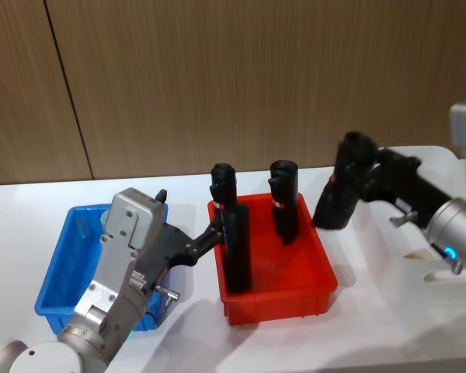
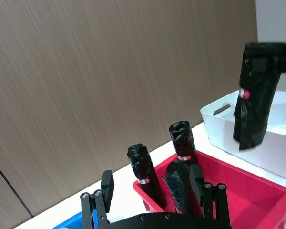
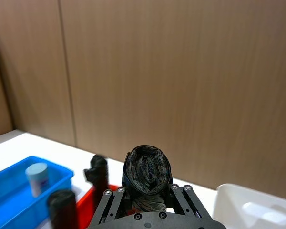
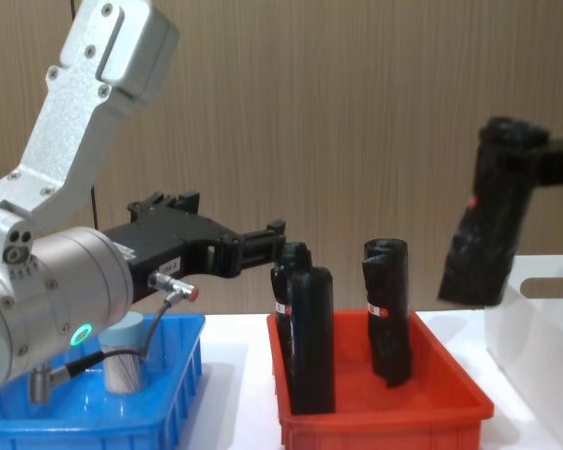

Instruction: Pick the cotton swabs from the blue box and place them into the white box.

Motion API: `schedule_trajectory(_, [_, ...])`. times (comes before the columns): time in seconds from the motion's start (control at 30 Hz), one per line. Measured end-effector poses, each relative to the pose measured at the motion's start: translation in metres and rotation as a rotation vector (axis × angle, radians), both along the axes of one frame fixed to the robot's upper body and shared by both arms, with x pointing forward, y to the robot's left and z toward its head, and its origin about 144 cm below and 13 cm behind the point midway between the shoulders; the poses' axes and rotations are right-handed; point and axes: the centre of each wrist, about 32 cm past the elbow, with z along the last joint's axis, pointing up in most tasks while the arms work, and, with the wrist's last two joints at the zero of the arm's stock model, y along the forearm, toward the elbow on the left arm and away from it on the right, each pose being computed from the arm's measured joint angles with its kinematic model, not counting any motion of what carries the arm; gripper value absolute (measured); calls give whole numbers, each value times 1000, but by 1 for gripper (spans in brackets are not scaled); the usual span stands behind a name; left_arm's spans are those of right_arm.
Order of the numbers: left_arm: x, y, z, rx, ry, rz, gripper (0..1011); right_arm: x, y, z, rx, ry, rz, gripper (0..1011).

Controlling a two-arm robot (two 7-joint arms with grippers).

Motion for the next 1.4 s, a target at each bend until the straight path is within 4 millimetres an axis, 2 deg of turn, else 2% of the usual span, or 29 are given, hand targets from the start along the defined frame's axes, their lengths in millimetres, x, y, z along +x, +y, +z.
schedule_trajectory(0.23, [0, 0, 0, 0, 0, 0, 1004, 0, -14, 15, -11, -52, -95, 348])
schedule_trajectory(0.57, [0, 0, 0, 0, 0, 0, 1004, 5, -29, 19, -58, -77, -209, 348])
schedule_trajectory(0.67, [0, 0, 0, 0, 0, 0, 1004, 13, -41, 10, -91, -60, -277, 348])
schedule_trajectory(1.03, [0, 0, 0, 0, 0, 0, 1004, 30, -58, -15, -106, 0, -355, 363])
schedule_trajectory(1.4, [0, 0, 0, 0, 0, 0, 1004, 42, -69, -38, -96, 49, -398, 692])
